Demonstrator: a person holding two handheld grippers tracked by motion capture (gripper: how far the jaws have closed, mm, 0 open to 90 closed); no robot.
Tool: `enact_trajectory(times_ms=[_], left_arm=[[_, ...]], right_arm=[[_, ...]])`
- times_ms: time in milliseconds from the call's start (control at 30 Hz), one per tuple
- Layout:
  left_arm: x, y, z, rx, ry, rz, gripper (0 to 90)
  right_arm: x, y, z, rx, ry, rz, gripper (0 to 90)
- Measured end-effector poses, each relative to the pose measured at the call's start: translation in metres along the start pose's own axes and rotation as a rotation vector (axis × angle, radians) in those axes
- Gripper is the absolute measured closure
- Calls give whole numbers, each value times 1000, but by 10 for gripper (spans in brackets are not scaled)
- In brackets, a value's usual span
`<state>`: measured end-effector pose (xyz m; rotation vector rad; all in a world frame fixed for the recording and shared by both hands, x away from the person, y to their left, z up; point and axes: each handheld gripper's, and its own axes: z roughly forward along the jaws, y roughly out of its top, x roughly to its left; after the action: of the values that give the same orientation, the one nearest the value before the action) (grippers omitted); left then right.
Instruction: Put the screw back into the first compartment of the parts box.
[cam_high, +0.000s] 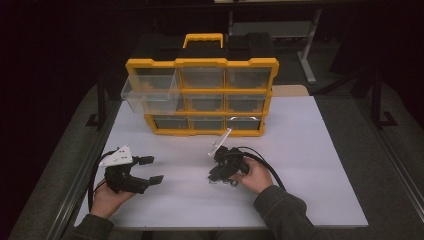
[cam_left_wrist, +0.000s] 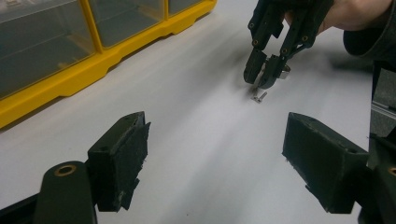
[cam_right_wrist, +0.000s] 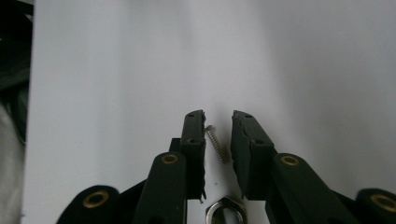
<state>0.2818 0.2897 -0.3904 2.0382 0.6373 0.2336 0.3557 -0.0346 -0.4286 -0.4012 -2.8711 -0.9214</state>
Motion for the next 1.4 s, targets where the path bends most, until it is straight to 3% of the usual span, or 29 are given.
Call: enact_trajectory(times_ms=[167, 400, 667, 767, 1033, 1400], left_arm=[[0, 0, -1, 3, 6, 4, 219], [0, 0, -1, -6, 2, -1, 219], [-1, -1, 0, -19, -11, -18, 215], [0, -1, 0, -10, -8, -9, 215], [0, -1, -1, -9, -5, -18, 215], [1, 0, -1, -12, -5, 0, 215]], right_arm=[[3, 0, 7, 32, -13, -13, 759], [1, -1, 9, 16, -42, -32, 857], [-9, -3, 7, 12, 16, 56, 865], [-15, -4, 6, -8, 3, 36, 866], [-19, 2, -19, -41, 8, 89, 865], [-23, 24, -59, -107, 1, 85, 863]])
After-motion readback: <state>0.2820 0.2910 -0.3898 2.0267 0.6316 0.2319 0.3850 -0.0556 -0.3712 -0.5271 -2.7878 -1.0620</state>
